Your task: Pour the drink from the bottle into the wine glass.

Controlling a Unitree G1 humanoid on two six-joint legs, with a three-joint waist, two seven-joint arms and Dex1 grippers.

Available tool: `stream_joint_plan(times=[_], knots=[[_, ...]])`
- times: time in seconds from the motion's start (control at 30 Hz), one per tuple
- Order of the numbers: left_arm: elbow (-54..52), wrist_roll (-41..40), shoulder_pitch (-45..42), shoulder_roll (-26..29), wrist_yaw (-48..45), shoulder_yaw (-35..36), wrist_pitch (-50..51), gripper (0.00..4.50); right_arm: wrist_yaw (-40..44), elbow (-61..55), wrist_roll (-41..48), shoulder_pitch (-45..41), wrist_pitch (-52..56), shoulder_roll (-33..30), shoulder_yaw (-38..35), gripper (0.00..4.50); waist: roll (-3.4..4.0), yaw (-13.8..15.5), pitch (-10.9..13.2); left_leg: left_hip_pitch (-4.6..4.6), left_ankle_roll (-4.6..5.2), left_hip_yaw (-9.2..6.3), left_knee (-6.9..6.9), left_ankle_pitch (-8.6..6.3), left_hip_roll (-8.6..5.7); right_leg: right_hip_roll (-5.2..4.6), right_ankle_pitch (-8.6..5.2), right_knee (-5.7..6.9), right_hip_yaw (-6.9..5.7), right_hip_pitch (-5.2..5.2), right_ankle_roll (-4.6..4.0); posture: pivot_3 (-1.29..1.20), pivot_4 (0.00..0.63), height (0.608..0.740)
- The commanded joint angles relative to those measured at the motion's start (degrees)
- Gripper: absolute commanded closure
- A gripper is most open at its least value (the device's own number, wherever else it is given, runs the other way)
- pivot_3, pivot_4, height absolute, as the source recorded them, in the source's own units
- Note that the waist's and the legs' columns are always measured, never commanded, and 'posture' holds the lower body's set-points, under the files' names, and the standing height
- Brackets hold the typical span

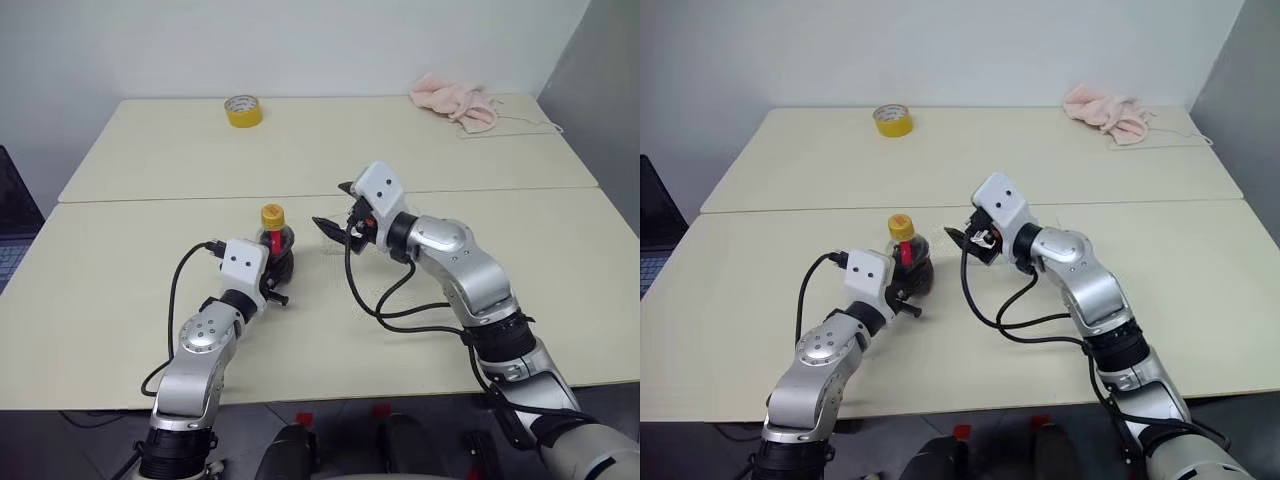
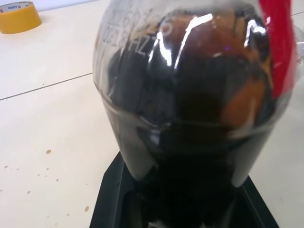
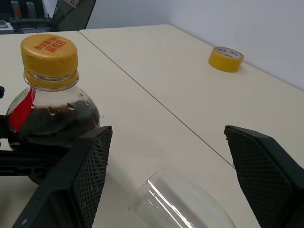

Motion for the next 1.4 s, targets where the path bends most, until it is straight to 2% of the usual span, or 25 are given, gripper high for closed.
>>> stream_joint_plan(times=[0.03,0.27,0.4,0.6,0.8,1.4], knots=[[-2.1,-0.1,-0.6,-0.2,0.1,0.3,-2.1,3.6,0.6,-2.1,1.5,-0.7,0.0,0.0,-2.4,0.47,0.0,0.0,0.0,0.0,0.0,0.01,0.01,0.0,-0.02,-0.01,0.0,0.0,0.01,0.0,0.0,0.0,0.15,0.74],[-2.0,-0.1,-0.7,-0.1,0.0,0.3,-2.3,3.6,1.5,-9.2,10.6,-1.6,11.6,4.9,-3.8,0.47,0.0,0.0,0.0,0.0,0.0,-0.01,-0.01,0.0,0.02,-0.01,0.0,0.0,0.0,0.0,0.0,0.0,0.15,0.74],[-2.0,0.0,-0.7,-0.2,0.0,0.2,-2.3,3.6,-0.5,-10.6,11.0,-2.7,13.9,7.7,-2.5,0.47,0.0,0.0,0.0,-0.01,0.0,-0.03,0.0,0.0,-0.01,-0.01,0.0,0.0,0.0,0.0,0.0,0.0,0.15,0.74],[-2.0,0.0,-0.8,-0.3,0.1,0.2,-2.3,3.6,-2.5,-8.0,7.5,-4.4,10.6,10.8,1.4,0.47,0.0,0.0,0.0,0.0,0.0,-0.02,0.01,0.0,-0.02,-0.02,0.0,0.0,0.01,-0.01,0.0,0.0,0.15,0.74],[-2.0,0.0,-0.8,-0.3,0.0,0.2,-2.2,3.6,-2.1,-5.7,5.1,-5.1,7.5,10.9,3.7,0.47,0.0,0.0,0.0,0.0,0.0,-0.03,0.02,0.0,-0.03,-0.02,0.0,0.01,0.0,-0.01,0.0,0.0,0.15,0.74],[-1.9,0.0,-1.0,-0.2,-0.1,0.1,-2.2,3.6,-4.0,-1.6,2.1,-4.9,4.3,11.0,1.5,0.47,0.0,0.0,0.0,0.0,0.0,-0.02,0.01,0.0,-0.02,-0.02,0.0,0.01,0.0,-0.02,0.0,0.0,0.15,0.74]])
